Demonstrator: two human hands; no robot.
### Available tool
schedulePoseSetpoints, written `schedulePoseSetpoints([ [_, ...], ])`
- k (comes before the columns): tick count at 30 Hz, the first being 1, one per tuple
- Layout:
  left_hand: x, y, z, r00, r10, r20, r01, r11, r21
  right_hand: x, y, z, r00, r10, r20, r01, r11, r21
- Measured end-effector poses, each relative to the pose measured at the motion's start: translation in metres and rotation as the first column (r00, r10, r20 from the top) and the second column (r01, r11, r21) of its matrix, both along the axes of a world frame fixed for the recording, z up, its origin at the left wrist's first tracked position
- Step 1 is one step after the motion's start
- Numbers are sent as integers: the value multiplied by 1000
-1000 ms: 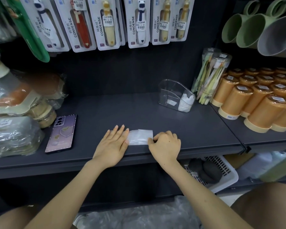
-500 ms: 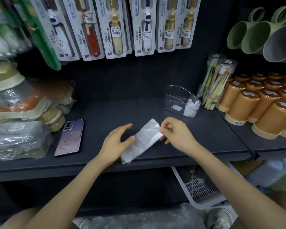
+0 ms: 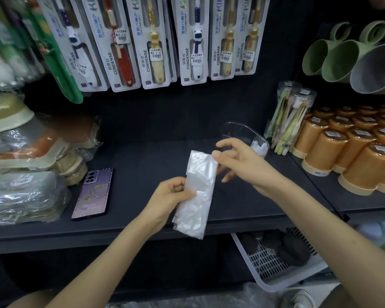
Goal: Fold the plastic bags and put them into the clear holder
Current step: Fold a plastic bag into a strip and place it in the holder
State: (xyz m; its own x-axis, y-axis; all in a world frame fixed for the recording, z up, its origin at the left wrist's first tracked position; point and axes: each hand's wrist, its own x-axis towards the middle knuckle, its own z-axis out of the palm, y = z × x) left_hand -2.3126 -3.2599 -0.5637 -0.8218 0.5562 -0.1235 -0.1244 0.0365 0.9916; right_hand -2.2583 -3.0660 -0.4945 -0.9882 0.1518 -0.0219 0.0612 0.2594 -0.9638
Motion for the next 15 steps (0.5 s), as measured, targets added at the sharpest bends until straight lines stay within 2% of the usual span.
schedulePoseSetpoints([
  [3,5,2,3,996,76,56,-80,995,56,7,-9,-18,990,-74,122,99,971,-216],
  [6,10,4,4,988,125,87,-132,987,91,14,-24,-40,978,-19,206,65,973,-221],
  [10,15,5,5,986,141,91,-150,984,99,14,-37,-51,988,-90,128,124,952,-281],
  [15,17,4,9,984,151,99,-159,984,76,13,-41,-51,992,-118,35,123,957,-262],
])
